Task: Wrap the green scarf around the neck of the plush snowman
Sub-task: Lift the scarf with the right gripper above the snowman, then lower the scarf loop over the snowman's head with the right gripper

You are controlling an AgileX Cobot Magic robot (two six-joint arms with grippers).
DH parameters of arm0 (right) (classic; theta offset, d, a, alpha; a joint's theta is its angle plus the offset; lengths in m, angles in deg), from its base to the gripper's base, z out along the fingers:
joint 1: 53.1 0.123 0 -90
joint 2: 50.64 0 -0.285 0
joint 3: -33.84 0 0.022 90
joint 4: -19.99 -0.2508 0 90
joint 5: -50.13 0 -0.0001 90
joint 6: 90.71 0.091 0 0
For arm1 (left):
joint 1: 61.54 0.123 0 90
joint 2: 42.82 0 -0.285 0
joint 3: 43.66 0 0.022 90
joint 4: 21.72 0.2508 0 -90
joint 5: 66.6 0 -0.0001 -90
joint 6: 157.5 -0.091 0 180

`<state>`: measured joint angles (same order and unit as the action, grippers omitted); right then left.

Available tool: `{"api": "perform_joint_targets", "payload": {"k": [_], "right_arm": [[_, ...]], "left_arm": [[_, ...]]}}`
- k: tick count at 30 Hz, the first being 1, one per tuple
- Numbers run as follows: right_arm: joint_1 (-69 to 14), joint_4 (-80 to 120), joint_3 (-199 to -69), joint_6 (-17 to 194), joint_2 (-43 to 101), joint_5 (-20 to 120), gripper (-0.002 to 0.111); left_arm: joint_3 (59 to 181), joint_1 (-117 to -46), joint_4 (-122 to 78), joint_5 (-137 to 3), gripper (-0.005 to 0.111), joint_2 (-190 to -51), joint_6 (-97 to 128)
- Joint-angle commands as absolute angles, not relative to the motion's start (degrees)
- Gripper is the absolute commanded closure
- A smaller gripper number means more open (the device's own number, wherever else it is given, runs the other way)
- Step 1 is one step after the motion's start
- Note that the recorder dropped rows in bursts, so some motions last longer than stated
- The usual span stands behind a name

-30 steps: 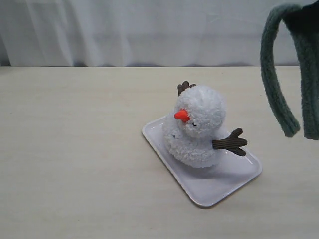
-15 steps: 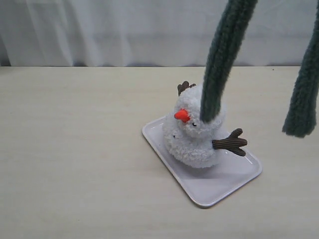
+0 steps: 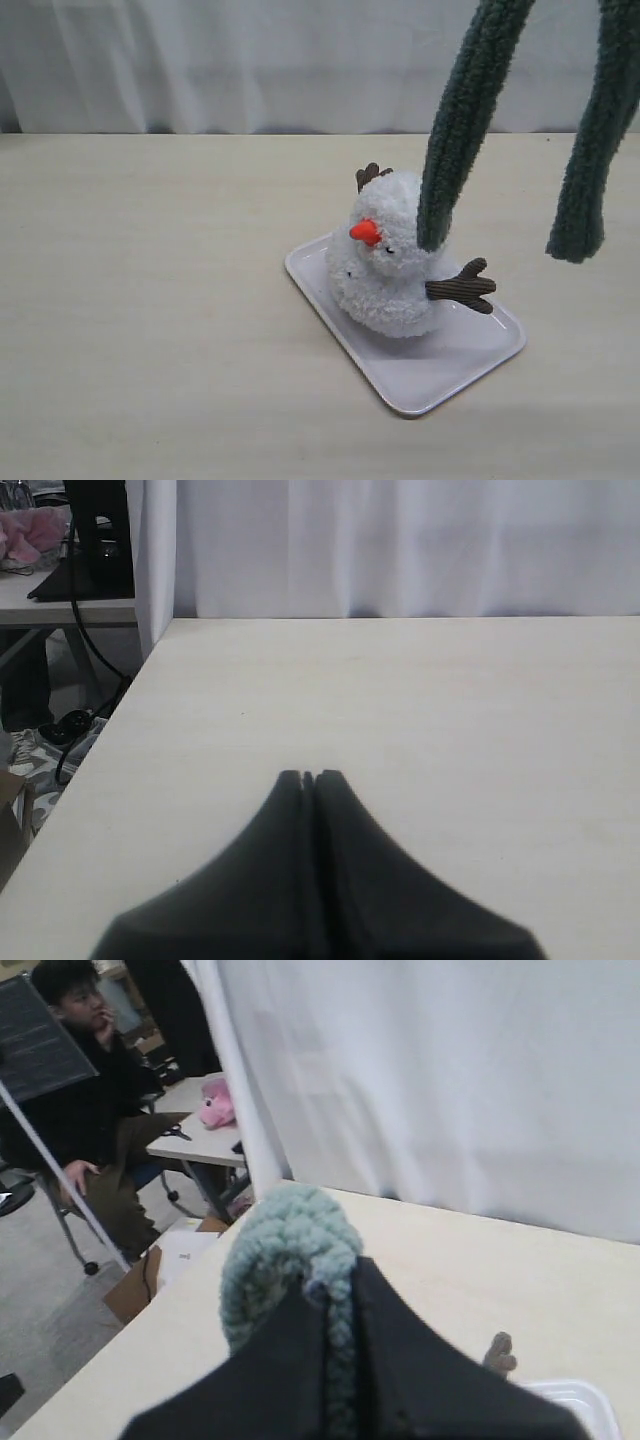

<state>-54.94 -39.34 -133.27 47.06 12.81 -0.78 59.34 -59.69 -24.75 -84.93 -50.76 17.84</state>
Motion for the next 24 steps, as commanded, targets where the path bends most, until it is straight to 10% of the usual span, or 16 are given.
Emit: {"api": "perform_joint_targets", "payload": {"k": [1, 24], "right_arm": [[-54.9, -38.5, -131.5, 43.8, 17.8, 2.9, 0.104], [-15.6, -19.4, -128.9, 51.2, 35.5, 38.8, 0.104]], "left_arm": [[59.1, -59.6, -24.8, -84.0, 0.107, -50.6, 18.3], [59.1, -59.6, -24.8, -84.0, 0.107, -50.6, 18.3]]}}
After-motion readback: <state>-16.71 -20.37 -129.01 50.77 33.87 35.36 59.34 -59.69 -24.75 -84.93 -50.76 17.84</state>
